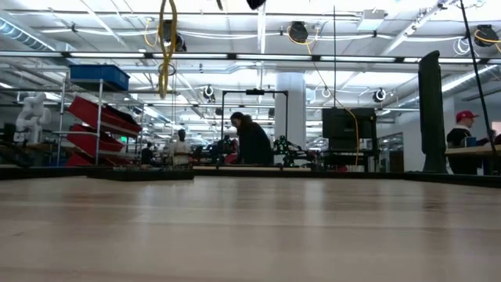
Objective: Coil cords
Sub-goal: Uncoil the yellow wire from the spool
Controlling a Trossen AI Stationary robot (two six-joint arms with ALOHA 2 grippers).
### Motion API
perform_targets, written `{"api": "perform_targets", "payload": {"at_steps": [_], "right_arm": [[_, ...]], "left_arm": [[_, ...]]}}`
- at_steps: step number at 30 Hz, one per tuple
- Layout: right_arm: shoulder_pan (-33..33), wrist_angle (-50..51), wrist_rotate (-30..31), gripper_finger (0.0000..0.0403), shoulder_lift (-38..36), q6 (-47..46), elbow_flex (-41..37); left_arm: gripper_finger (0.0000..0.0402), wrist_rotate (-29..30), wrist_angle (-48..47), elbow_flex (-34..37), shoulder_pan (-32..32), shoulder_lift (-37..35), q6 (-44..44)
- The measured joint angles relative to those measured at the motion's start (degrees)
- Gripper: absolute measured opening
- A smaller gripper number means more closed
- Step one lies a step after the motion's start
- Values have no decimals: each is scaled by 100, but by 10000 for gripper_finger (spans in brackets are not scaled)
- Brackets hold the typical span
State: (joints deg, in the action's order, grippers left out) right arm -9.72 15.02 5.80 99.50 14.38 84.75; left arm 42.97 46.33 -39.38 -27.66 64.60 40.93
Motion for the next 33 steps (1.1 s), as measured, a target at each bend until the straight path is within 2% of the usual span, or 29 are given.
{"api": "perform_targets", "payload": {"at_steps": [9,15,22,25,30,33], "right_arm": [[373,1019,30,0,7,-297,0],[479,1619,66,0,-106,-566,0],[366,2123,657,0,-672,-861,0],[217,2352,1101,0,-997,-1015,0],[-182,2478,1647,0,-1454,-1142,0],[-467,2330,1875,0,-1681,-1099,0]], "left_arm": [[2,72,32,0,-134,-2,228],[2,935,-24,0,-356,-108,776],[2,1342,-75,0,-634,-280,1097],[2,1492,-241,0,-725,-381,1109],[2,2254,-680,0,-791,-446,1319],[2,2512,-962,0,-789,-446,1363]]}}
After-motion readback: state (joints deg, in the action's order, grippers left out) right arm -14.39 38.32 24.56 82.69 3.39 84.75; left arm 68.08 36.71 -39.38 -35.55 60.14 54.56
